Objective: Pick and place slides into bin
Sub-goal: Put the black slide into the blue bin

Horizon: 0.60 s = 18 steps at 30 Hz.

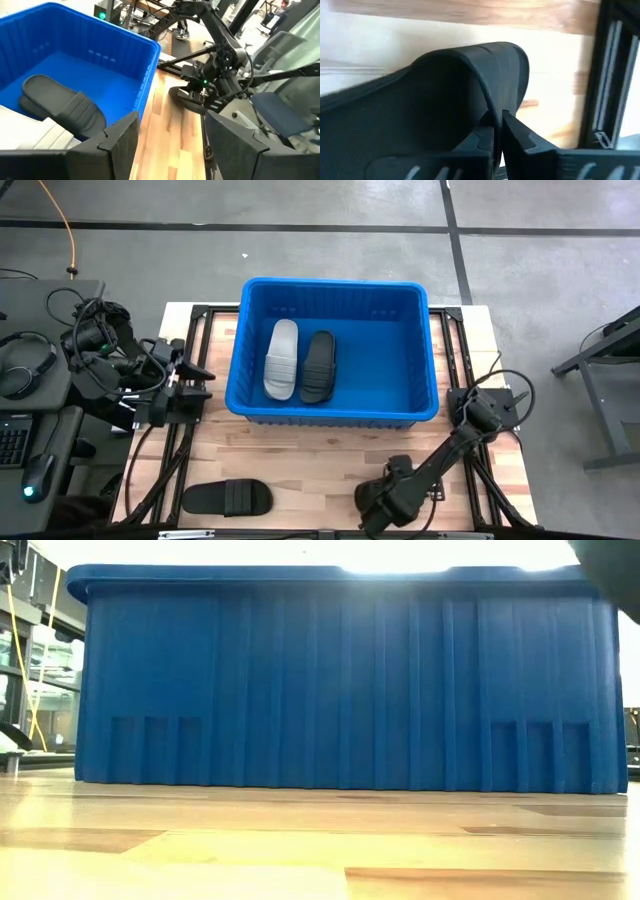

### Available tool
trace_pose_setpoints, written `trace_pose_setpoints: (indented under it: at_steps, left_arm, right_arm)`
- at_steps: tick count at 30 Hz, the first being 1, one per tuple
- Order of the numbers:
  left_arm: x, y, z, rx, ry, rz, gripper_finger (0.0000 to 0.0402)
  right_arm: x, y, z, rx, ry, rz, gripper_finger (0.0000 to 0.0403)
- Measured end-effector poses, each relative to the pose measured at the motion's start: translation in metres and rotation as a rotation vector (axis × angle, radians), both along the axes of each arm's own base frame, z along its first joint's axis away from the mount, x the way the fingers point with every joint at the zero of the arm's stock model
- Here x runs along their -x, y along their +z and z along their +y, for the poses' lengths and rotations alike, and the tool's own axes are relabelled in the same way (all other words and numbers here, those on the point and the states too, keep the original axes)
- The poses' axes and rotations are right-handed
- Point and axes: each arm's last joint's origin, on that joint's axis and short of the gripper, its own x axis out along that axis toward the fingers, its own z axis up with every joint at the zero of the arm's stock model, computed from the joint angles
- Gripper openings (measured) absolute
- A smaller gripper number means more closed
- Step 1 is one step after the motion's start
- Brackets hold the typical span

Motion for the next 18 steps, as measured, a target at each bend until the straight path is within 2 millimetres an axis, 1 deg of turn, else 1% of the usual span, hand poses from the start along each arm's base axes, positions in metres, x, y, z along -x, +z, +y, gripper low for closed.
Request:
trace_pose_setpoints:
  at_steps: [5, 9, 12, 14, 17, 18]
  left_arm:
    - [0.0, 0.0, 0.0, 0.044, 0.002, -0.001, 0.0216]
    - [-0.001, 0.002, -0.001, 0.121, 0.034, -0.021, 0.0216]
    - [-0.004, 0.006, -0.003, 0.158, 0.079, -0.082, 0.0216]
    - [-0.006, 0.012, -0.004, 0.228, 0.104, -0.134, 0.0216]
    - [-0.006, 0.02, -0.005, 0.324, 0.097, -0.196, 0.0216]
    - [-0.006, 0.021, -0.005, 0.339, 0.094, -0.208, 0.0216]
  right_arm:
    - [-0.014, 0.019, -0.002, 0.028, 0.013, -0.145, 0.0001]
    - [-0.035, 0.043, -0.014, 0.089, 0.012, -0.325, 0.0]
    - [-0.053, 0.061, -0.031, 0.151, 0.037, -0.454, 0.0]
    - [-0.065, 0.075, -0.045, 0.214, 0.056, -0.546, 0.0]
    - [-0.081, 0.101, -0.068, 0.302, 0.106, -0.665, 0.0]
    - [-0.086, 0.11, -0.075, 0.302, 0.124, -0.687, 0.0]
